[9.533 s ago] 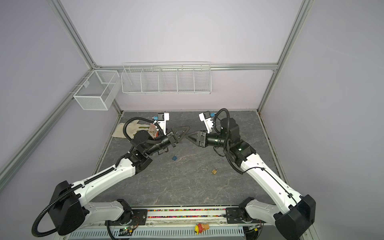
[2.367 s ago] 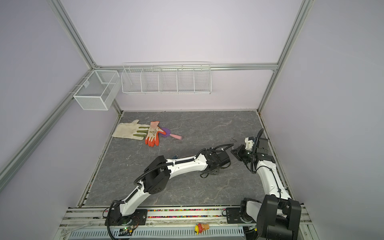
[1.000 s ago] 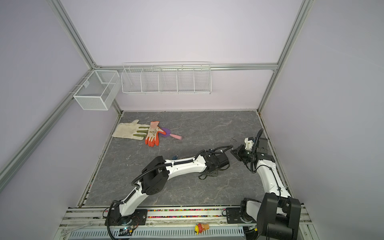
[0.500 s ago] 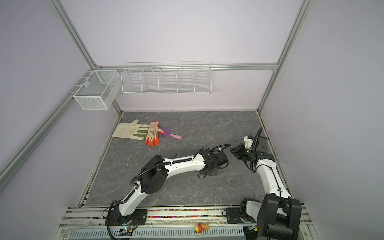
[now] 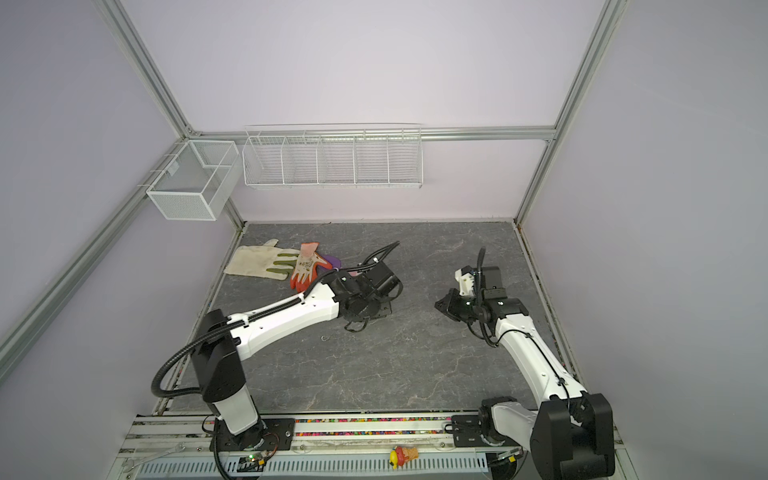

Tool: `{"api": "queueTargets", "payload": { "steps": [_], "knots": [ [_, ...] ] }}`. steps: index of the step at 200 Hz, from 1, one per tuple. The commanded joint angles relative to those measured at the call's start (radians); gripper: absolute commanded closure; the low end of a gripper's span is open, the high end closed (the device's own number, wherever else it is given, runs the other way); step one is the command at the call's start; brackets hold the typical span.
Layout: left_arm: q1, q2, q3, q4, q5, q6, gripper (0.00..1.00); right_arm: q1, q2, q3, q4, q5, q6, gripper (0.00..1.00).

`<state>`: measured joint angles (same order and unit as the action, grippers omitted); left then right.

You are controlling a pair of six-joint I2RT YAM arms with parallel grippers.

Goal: Unlock with the key
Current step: 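Lift the padlock with the left gripper while the right gripper brings the key toward it, then push the key in the right gripper into the padlock's keyhole from below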

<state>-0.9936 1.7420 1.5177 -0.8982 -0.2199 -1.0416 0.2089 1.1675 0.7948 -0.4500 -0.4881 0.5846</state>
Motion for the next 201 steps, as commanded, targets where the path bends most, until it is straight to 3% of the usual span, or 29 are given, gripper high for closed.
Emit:
{"api": "queueTargets", "payload": {
  "steps": [1, 39, 80, 118, 201],
  "knots": [
    [0.011, -0.038, -0.025, 0.008, -0.057, -0.070, 1.00, 0.132, 0.002, -0.055, 0.165, 0.039, 0.119, 0.93],
    [0.029, -0.082, -0.044, 0.068, -0.101, -0.103, 1.00, 0.401, 0.013, -0.100, 0.404, 0.178, 0.280, 0.93],
    [0.028, -0.091, -0.033, 0.066, -0.127, -0.097, 1.00, 0.527, 0.051, -0.136, 0.625, 0.266, 0.391, 0.94],
    [0.028, -0.110, -0.032, 0.059, -0.103, -0.095, 1.00, 0.576, 0.110, -0.147, 0.795, 0.324, 0.444, 0.94],
    [0.030, -0.183, -0.078, 0.103, -0.111, -0.103, 1.00, 0.645, 0.102, -0.168, 0.871, 0.461, 0.462, 0.94]
  ]
}}
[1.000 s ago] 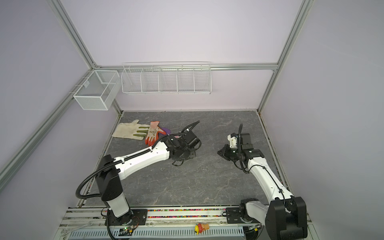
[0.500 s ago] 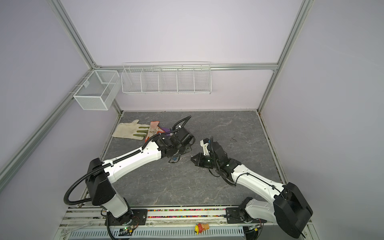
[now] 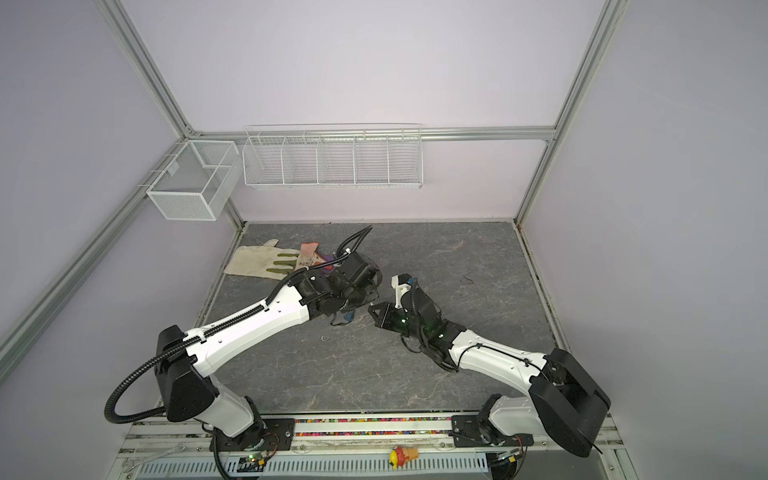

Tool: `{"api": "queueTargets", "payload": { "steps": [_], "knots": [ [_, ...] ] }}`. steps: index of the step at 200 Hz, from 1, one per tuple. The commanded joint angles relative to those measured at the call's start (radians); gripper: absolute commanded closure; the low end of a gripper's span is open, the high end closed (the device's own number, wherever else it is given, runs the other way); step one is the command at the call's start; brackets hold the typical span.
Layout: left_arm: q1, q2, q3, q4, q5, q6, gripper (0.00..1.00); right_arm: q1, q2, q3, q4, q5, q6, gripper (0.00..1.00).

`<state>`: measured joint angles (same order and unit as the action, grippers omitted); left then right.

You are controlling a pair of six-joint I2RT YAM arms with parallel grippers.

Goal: Unlock with the key
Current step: 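Push the key in the right gripper into the padlock's keyhole from below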

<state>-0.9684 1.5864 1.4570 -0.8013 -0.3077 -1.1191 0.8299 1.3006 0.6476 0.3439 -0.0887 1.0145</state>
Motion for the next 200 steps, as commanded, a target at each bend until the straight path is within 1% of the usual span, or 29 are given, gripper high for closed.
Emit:
{"api": "queueTargets", "payload": {
  "steps": [1, 42, 73, 80, 110, 136, 155, 175, 200],
  "knots": [
    [0.004, -0.028, -0.017, 0.006, -0.024, -0.026, 1.00, 0.025, -0.032, -0.021, 0.077, 0.064, 0.033, 0.94],
    [0.002, -0.031, -0.008, 0.005, -0.027, -0.009, 1.00, 0.034, -0.042, -0.035, 0.128, 0.094, 0.065, 0.94],
    [-0.006, -0.033, -0.002, -0.001, -0.044, 0.011, 1.00, 0.043, -0.055, -0.045, 0.127, 0.125, 0.077, 0.94],
    [-0.006, -0.032, 0.000, -0.002, -0.045, 0.016, 1.00, 0.041, -0.051, -0.056, 0.154, 0.123, 0.086, 0.94],
    [-0.006, -0.023, 0.012, -0.018, -0.044, 0.021, 1.00, 0.050, -0.034, -0.036, 0.154, 0.106, 0.083, 0.94],
    [-0.006, -0.035, -0.008, 0.007, -0.040, 0.027, 1.00, 0.054, -0.032, -0.037, 0.150, 0.121, 0.082, 0.94],
    [-0.006, -0.037, -0.012, 0.013, -0.036, 0.027, 1.00, 0.059, -0.020, -0.026, 0.176, 0.094, 0.076, 0.94],
    [-0.007, -0.035, -0.007, 0.015, -0.031, 0.027, 1.00, 0.064, -0.009, 0.001, 0.094, 0.112, 0.077, 0.94],
    [-0.006, -0.037, -0.017, 0.016, -0.034, 0.027, 1.00, 0.059, -0.016, -0.015, 0.081, 0.142, 0.082, 0.94]
  ]
}}
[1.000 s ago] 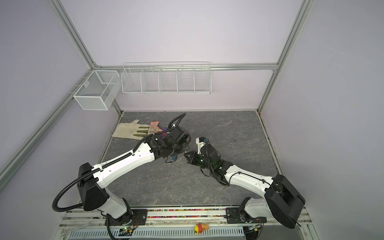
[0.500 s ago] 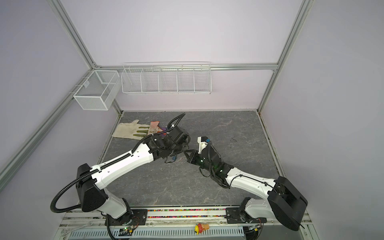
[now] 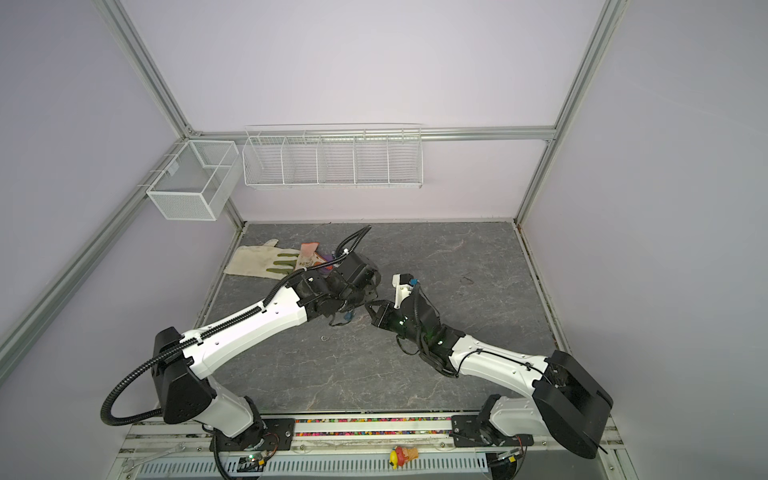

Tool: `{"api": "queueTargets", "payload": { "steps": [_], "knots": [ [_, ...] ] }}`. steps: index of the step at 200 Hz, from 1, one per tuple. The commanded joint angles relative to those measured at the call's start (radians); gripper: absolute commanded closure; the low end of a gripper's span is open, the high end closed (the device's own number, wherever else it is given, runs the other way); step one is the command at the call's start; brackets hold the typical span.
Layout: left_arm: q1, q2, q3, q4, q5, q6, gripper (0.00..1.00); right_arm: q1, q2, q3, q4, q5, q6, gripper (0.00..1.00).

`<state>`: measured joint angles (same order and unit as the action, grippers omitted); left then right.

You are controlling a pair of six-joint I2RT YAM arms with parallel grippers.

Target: Unlock with the key

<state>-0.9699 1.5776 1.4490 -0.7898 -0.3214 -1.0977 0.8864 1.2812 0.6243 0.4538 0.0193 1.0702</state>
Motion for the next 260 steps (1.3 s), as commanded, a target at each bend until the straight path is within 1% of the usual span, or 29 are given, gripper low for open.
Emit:
{"api": "queueTargets", "payload": {
  "steps": [1, 12, 29, 56, 109, 123, 164, 191, 207, 212, 237, 260],
  "knots": [
    [-0.005, -0.028, -0.009, 0.004, -0.021, 0.006, 1.00, 0.002, 0.003, 0.010, -0.032, 0.033, 0.026, 0.94],
    [-0.005, -0.030, -0.015, 0.005, -0.021, 0.006, 1.00, 0.002, 0.003, 0.018, -0.055, 0.037, 0.025, 0.94],
    [-0.004, -0.029, -0.024, 0.016, -0.014, 0.006, 1.00, 0.002, 0.000, 0.017, -0.026, 0.043, 0.019, 0.94],
    [-0.004, -0.022, -0.027, 0.017, -0.011, 0.006, 1.00, 0.003, 0.006, 0.051, -0.036, 0.023, -0.006, 0.94],
    [-0.006, -0.026, -0.026, 0.025, -0.002, 0.006, 1.00, 0.002, 0.035, 0.049, -0.045, 0.031, 0.027, 0.94],
    [-0.006, -0.031, -0.027, 0.028, -0.008, 0.006, 1.00, 0.001, 0.039, 0.032, -0.020, 0.037, 0.035, 0.94],
    [-0.007, -0.038, -0.034, 0.021, -0.022, 0.006, 1.00, 0.001, 0.013, 0.029, -0.061, 0.051, 0.025, 0.94],
    [-0.007, -0.040, -0.026, 0.001, -0.052, 0.006, 1.00, 0.003, 0.004, 0.044, -0.073, 0.026, 0.000, 0.94],
    [-0.007, -0.047, -0.032, 0.017, -0.048, 0.006, 1.00, 0.015, -0.005, 0.051, -0.094, 0.042, -0.013, 0.94],
    [-0.007, -0.047, -0.029, 0.015, -0.051, 0.037, 1.00, 0.017, -0.005, 0.052, -0.090, 0.043, -0.016, 0.94],
    [-0.007, -0.053, -0.024, 0.009, -0.061, 0.039, 1.00, 0.019, 0.012, 0.059, -0.085, 0.039, -0.012, 0.94],
    [-0.007, -0.052, -0.032, 0.021, -0.043, 0.038, 1.00, 0.013, 0.022, 0.064, -0.061, 0.036, -0.017, 0.94]
  ]
}}
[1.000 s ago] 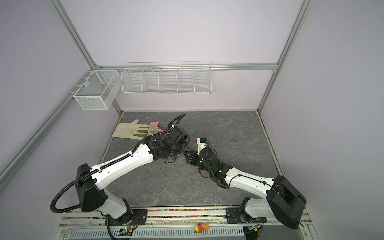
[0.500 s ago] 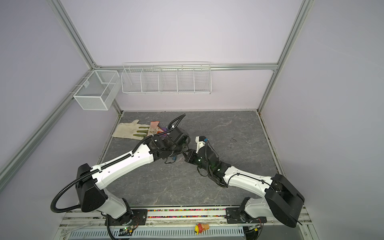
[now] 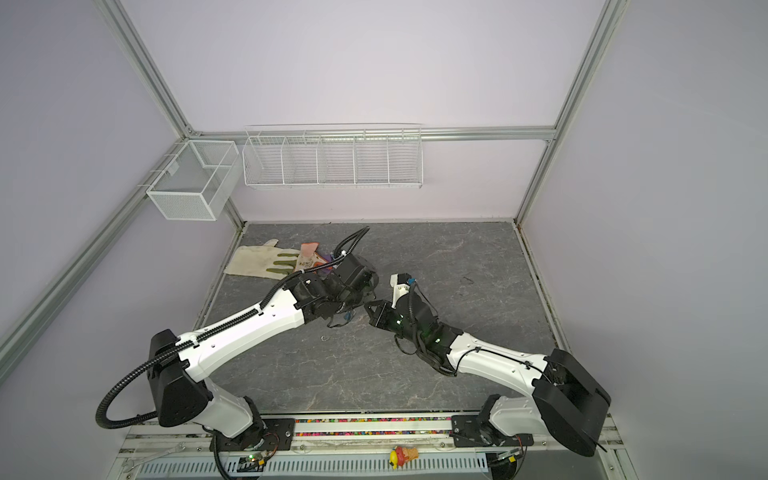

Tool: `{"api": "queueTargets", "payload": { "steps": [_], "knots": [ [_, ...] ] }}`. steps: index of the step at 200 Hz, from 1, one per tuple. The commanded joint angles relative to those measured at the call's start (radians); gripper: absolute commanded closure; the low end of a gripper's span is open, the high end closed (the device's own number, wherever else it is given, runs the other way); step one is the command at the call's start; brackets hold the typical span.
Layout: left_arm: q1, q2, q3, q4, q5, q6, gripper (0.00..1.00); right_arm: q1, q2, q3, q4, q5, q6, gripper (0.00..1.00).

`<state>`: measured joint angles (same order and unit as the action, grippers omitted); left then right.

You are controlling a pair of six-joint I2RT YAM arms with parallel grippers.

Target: Unlock with the key

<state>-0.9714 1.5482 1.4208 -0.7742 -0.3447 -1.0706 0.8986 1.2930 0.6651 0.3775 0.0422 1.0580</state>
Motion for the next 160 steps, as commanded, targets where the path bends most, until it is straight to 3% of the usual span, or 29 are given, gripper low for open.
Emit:
{"api": "queueTargets", "payload": {
  "steps": [1, 36, 160],
  "knots": [
    [-0.006, -0.022, -0.004, 0.004, -0.019, 0.010, 1.00, 0.001, 0.010, 0.024, 0.014, 0.013, -0.006, 0.94],
    [-0.006, -0.016, -0.007, -0.004, -0.019, 0.010, 1.00, 0.000, 0.006, 0.072, -0.025, 0.009, -0.057, 0.94],
    [-0.006, -0.025, -0.003, 0.000, -0.021, 0.016, 1.00, -0.011, -0.034, 0.057, -0.121, 0.010, -0.056, 0.94]
  ]
}}
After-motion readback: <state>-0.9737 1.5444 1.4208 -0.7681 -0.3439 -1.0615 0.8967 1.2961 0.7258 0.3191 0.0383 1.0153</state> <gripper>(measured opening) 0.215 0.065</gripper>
